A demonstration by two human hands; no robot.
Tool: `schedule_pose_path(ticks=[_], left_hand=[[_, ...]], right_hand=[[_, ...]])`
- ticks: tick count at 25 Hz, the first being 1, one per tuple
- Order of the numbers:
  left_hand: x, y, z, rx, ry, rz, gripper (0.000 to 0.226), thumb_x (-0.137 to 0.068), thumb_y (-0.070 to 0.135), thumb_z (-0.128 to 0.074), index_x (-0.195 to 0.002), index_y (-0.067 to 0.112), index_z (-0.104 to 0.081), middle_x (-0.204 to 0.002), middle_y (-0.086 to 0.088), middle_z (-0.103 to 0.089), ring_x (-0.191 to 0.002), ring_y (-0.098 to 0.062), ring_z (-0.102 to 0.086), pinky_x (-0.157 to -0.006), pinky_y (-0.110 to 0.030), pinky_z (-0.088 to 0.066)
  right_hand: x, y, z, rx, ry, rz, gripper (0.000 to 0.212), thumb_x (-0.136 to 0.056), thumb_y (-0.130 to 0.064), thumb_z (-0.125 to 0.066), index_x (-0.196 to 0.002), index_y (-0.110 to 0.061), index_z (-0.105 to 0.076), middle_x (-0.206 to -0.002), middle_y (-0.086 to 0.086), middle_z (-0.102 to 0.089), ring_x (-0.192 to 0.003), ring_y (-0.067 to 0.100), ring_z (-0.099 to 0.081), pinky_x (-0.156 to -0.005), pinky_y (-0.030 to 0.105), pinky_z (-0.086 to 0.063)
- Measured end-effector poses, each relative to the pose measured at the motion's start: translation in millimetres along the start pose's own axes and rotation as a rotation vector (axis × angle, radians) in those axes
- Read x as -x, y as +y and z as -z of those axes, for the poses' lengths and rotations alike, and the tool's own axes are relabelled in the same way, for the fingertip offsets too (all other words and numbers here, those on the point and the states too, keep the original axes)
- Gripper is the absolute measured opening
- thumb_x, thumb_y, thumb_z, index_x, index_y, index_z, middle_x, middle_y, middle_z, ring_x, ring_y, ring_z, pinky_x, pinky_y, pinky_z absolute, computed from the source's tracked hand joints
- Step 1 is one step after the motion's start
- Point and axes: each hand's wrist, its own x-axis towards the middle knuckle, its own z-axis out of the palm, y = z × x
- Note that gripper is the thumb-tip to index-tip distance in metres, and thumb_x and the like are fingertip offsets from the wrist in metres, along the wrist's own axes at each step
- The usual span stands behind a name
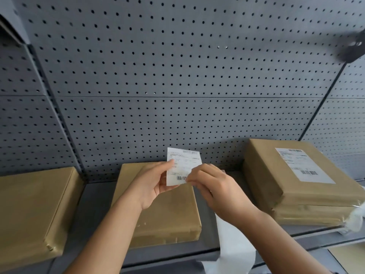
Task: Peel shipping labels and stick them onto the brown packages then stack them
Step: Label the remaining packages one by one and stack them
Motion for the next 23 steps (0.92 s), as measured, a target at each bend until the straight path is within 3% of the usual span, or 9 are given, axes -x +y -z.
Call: schedule_pose_path(ticks=[4, 7, 9, 11, 14, 19, 23], left_hand=[[2, -4, 26, -0.024, 0.094, -0.066, 0.024, -0.098, 0.015, -0.063, -0.116, 0.003, -0.073, -0.108, -0.019, -0.078, -0.078, -0.022, -0.074, -0.069, -0.033, -0.06], [8, -3, 46, -0.035, 0.146, -0.095, 0.021, -0.098, 0.015, -0.064, -0.112, 0.003, -0.073, -0.106, -0.018, -0.078, -0.082, -0.025, -0.074, -0.077, -0.04, -0.059], [15, -3, 56, -0.071, 0.146, -0.09, 0.017, -0.098, 0.015, -0.065, -0.108, 0.004, -0.073, -0.103, -0.012, -0.08, -0.084, -0.023, -0.076, -0.076, -0.039, -0.06], [20, -5, 65, -0.112, 0.139, -0.074, 0.017, -0.098, 0.017, -0.065, -0.106, 0.004, -0.072, -0.101, -0.01, -0.08, -0.084, -0.021, -0.077, -0.071, -0.036, -0.06], [23, -10, 76, -0.14, 0.144, -0.055, 0.018, -0.098, 0.017, -0.065, -0.106, 0.003, -0.072, -0.101, -0.01, -0.08, -0.085, -0.019, -0.077, -0.069, -0.033, -0.06], [21, -16, 91, -0.248, 0.17, -0.069, 0.018, -0.1, 0.019, -0.062, -0.104, 0.008, -0.075, -0.101, -0.005, -0.081, -0.091, -0.019, -0.078, -0.074, -0.033, -0.062], [16, -15, 96, -0.547, 0.255, -0.119, 0.018, -0.1, 0.023, -0.062, -0.1, 0.019, -0.079, -0.094, 0.006, -0.08, -0.077, -0.007, -0.071, -0.066, -0.018, -0.055]], right_hand=[[5, -7, -12, -0.046, -0.129, 0.012, 0.033, -0.094, -0.044, -0.056, -0.118, -0.024, -0.066, -0.124, -0.01, -0.058, -0.119, 0.007, -0.053, -0.092, 0.017, -0.048], [1, -13, -21, -0.238, -0.121, -0.227, 0.045, -0.091, -0.049, -0.062, -0.132, -0.034, -0.055, -0.136, -0.017, -0.046, -0.13, -0.008, -0.042, -0.1, 0.004, -0.033], [-10, -13, -30, -0.546, -0.044, -0.593, 0.04, -0.096, -0.039, -0.061, -0.134, -0.031, -0.053, -0.129, -0.016, -0.054, -0.123, -0.002, -0.054, -0.097, 0.009, -0.041], [-23, -7, -46, -0.907, -0.088, -0.895, 0.038, -0.1, -0.038, -0.056, -0.132, -0.018, -0.058, -0.122, -0.004, -0.069, -0.113, 0.015, -0.067, -0.097, 0.028, -0.053], [-33, -7, -68, -1.146, -0.155, -1.045, 0.035, -0.102, -0.035, -0.055, -0.119, -0.007, -0.068, -0.109, 0.01, -0.077, -0.103, 0.027, -0.072, -0.097, 0.043, -0.056], [-43, -10, -85, -0.954, -0.163, -1.048, 0.024, -0.099, -0.025, -0.061, -0.099, -0.004, -0.072, -0.098, 0.01, -0.079, -0.099, 0.036, -0.072, -0.093, 0.047, -0.056], [-51, -7, -89, -0.726, -0.164, -0.954, 0.024, -0.097, -0.021, -0.063, -0.09, 0.0, -0.073, -0.092, 0.015, -0.077, -0.073, 0.024, -0.068, -0.078, 0.042, -0.06]])
